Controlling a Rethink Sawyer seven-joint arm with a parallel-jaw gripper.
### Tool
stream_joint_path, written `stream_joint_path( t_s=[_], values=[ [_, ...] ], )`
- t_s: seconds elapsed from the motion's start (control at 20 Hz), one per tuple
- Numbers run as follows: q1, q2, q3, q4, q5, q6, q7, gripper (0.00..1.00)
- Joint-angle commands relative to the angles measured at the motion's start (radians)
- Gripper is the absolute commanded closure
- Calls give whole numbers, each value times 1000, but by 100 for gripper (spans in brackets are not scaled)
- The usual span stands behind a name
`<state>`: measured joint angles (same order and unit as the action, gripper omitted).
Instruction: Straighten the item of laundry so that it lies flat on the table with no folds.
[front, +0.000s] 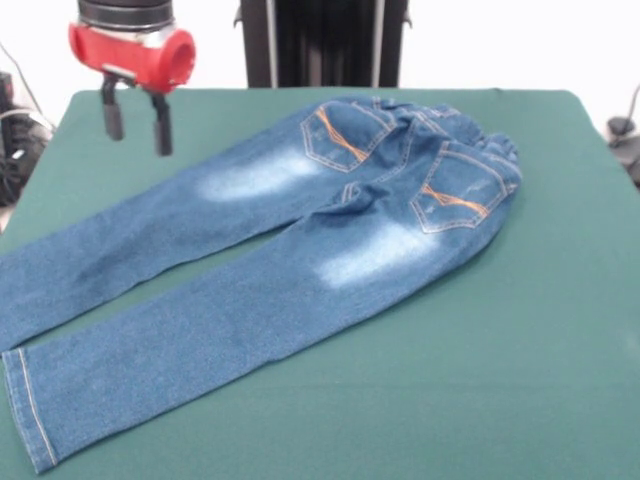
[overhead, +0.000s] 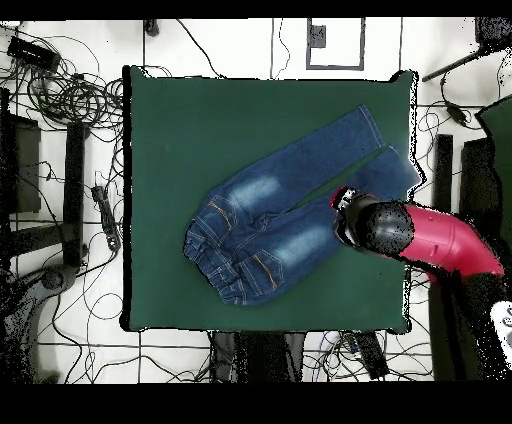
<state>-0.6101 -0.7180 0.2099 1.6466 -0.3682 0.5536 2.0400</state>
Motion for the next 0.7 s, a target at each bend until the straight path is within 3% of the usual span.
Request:
stream_joint_path(
  t_s=[0.05,0.7],
  values=[
    [106,-8,21,176,67,-58,187,0],
    [252,-41,-53,234,203,-95,277,0]
  ],
)
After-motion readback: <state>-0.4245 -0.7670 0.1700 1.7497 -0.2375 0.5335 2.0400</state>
